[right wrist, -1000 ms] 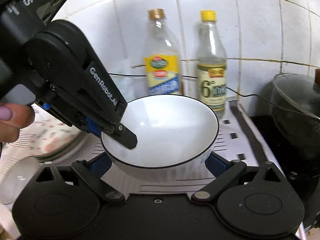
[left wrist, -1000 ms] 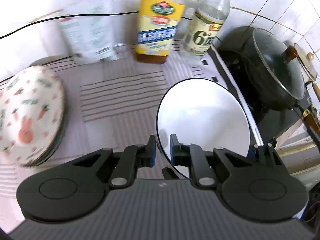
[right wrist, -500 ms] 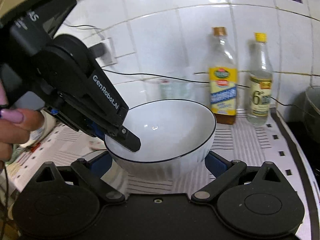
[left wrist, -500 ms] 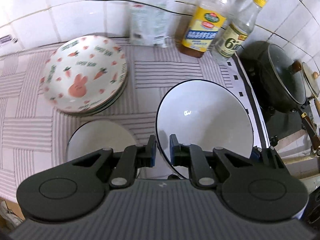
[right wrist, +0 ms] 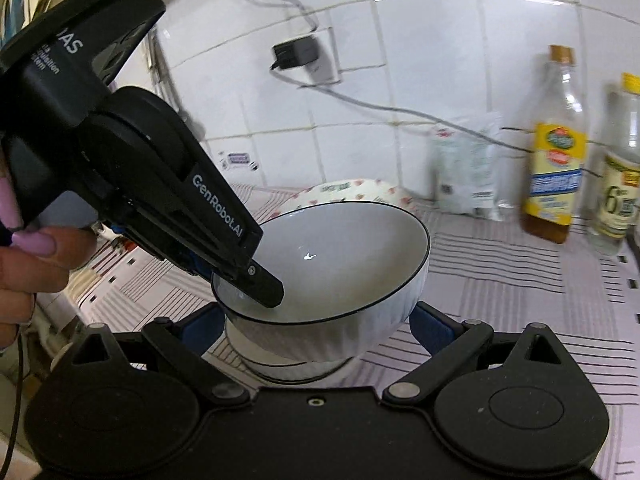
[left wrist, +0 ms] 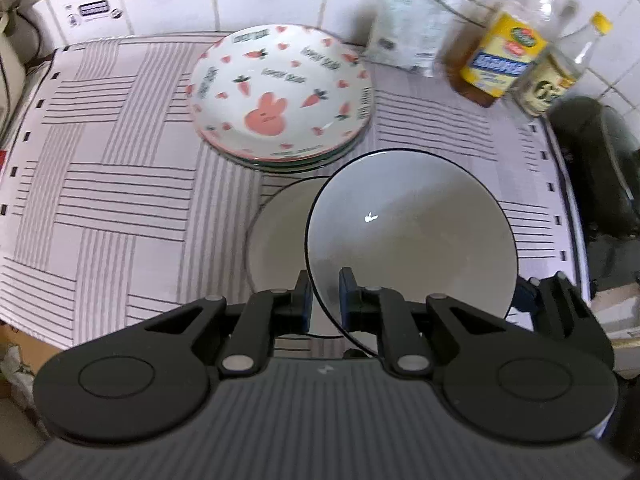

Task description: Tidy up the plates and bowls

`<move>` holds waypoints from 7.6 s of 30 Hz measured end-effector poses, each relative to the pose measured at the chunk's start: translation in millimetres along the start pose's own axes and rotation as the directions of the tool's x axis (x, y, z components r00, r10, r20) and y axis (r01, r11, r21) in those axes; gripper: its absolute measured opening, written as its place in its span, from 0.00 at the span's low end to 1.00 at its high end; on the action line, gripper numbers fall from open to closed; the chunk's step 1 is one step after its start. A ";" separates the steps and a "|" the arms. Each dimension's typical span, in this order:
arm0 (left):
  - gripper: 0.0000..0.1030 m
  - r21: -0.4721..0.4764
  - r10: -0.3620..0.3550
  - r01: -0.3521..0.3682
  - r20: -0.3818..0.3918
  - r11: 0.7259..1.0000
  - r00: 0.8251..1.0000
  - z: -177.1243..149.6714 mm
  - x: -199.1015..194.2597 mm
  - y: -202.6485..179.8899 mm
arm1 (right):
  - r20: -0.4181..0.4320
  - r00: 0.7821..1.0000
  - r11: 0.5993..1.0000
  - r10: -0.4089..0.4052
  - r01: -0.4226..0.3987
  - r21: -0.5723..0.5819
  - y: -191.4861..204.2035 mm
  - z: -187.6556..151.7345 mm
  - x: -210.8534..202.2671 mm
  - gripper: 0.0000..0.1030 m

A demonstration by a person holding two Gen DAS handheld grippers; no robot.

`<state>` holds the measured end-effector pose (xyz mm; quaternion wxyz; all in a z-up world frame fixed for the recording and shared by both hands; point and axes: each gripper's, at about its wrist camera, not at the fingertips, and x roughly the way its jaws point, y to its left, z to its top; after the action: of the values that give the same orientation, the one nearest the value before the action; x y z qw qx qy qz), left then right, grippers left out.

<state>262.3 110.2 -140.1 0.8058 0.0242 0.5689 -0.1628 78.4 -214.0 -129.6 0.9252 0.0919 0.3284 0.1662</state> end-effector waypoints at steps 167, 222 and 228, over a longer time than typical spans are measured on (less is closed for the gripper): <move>0.47 -0.152 -0.102 0.132 0.190 0.980 0.976 123.6 87.0 83.7 | -0.059 0.987 0.967 0.152 -0.161 -0.196 -39.0 59.7 205.3 1.00; 0.99 0.104 0.139 -0.192 0.381 0.976 0.914 -23.6 -123.4 95.7 | -0.175 0.915 0.917 -0.364 0.385 0.104 77.3 78.7 -26.2 1.00; 0.99 0.102 0.143 -0.200 0.403 0.975 0.904 -50.1 -146.8 100.0 | -0.180 0.889 0.886 -0.422 0.446 0.125 104.9 77.7 -62.0 1.00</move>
<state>201.7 250.5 -36.6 0.9109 0.0978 0.3784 -0.1324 56.8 -144.3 -4.9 0.9012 0.0789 0.4209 -0.0663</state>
